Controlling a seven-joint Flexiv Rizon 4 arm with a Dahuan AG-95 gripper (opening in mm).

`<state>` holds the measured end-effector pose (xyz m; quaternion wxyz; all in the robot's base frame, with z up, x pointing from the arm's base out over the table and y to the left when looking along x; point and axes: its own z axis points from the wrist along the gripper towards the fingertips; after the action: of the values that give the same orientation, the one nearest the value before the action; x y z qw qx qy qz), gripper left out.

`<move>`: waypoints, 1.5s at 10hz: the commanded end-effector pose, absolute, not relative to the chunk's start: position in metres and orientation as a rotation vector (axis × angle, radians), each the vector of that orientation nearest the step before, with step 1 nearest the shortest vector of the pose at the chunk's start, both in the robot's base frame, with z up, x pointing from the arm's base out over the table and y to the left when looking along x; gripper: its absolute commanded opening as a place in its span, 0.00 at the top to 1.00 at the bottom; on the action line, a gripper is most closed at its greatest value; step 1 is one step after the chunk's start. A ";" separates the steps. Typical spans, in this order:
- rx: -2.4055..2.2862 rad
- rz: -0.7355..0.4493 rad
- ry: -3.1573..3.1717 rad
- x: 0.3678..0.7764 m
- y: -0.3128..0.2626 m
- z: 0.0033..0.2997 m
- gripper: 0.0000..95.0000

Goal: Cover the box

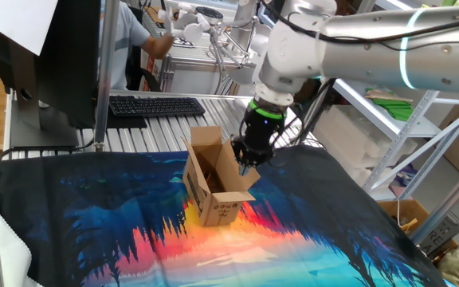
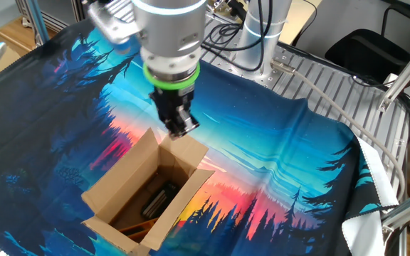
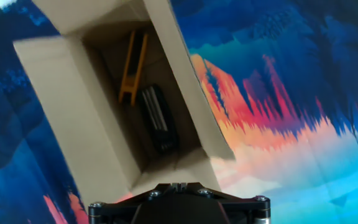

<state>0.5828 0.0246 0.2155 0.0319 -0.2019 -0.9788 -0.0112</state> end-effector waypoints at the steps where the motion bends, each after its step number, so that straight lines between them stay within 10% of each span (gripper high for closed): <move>1: -0.629 -0.027 -3.022 0.584 0.025 0.213 1.00; 15: -0.582 0.052 -3.080 0.584 0.026 0.213 1.00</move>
<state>0.5859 0.0261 0.2124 0.0032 -0.1861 -0.9824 0.0166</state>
